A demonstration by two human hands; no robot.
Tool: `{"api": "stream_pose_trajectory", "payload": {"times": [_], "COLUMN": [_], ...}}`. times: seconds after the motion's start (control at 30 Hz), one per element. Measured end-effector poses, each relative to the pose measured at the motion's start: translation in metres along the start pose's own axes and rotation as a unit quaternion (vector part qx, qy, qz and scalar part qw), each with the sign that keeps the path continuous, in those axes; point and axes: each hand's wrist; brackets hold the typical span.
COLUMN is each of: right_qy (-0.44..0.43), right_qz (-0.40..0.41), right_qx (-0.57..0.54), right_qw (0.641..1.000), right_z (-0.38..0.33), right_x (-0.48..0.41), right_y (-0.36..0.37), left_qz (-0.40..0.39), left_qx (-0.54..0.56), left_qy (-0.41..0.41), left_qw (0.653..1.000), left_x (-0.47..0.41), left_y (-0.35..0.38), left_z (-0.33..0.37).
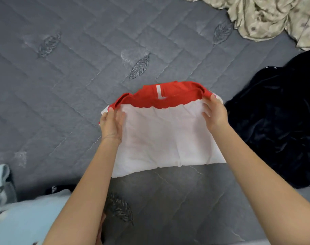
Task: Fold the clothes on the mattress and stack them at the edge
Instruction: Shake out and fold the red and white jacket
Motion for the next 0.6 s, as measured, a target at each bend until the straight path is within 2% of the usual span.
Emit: {"api": "stream_pose_trajectory", "payload": {"times": [0.1,0.13,0.2,0.27,0.33,0.37,0.4,0.43,0.6], "right_qy": [-0.105,-0.143,-0.205,-0.23,-0.188,-0.153,-0.117,-0.09,-0.042], "right_qz": [0.009,0.007,0.004,-0.005,-0.03,-0.038,-0.039,-0.036,0.001], "right_qx": [0.164,0.239,0.37,0.427,0.413,0.399,0.391,0.391,0.436], "right_qw": [0.981,0.96,0.906,0.874,0.89,0.903,0.912,0.915,0.899], "right_z": [0.008,0.011,0.015,0.018,0.022,0.024,0.025,0.028,0.034], "right_x": [-0.019,-0.025,-0.039,-0.052,-0.063,-0.068,-0.072,-0.076,-0.095], "right_y": [-0.012,-0.019,-0.035,-0.048,-0.058,-0.061,-0.064,-0.066,-0.068], "left_qz": [-0.017,-0.036,-0.109,-0.181,-0.228,-0.241,-0.244,-0.243,-0.222], "left_qx": [-0.15,-0.232,-0.432,-0.57,-0.673,-0.711,-0.735,-0.752,-0.785], "left_qy": [0.071,0.121,0.248,0.308,0.311,0.311,0.309,0.303,0.296], "left_qw": [0.986,0.964,0.86,0.74,0.631,0.584,0.551,0.533,0.496], "left_x": [0.005,0.009,0.015,0.019,0.023,0.024,0.023,0.02,0.002], "left_y": [0.01,0.013,0.018,0.024,0.032,0.035,0.039,0.041,0.039], "left_z": [-0.026,-0.035,-0.06,-0.084,-0.106,-0.116,-0.124,-0.13,-0.147]}}
Point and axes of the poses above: each hand's wrist, its own x-axis away from the middle knuckle, its own y-axis out of the palm, z = x × y, and after that the axes turned 7 degrees about z, right-handed
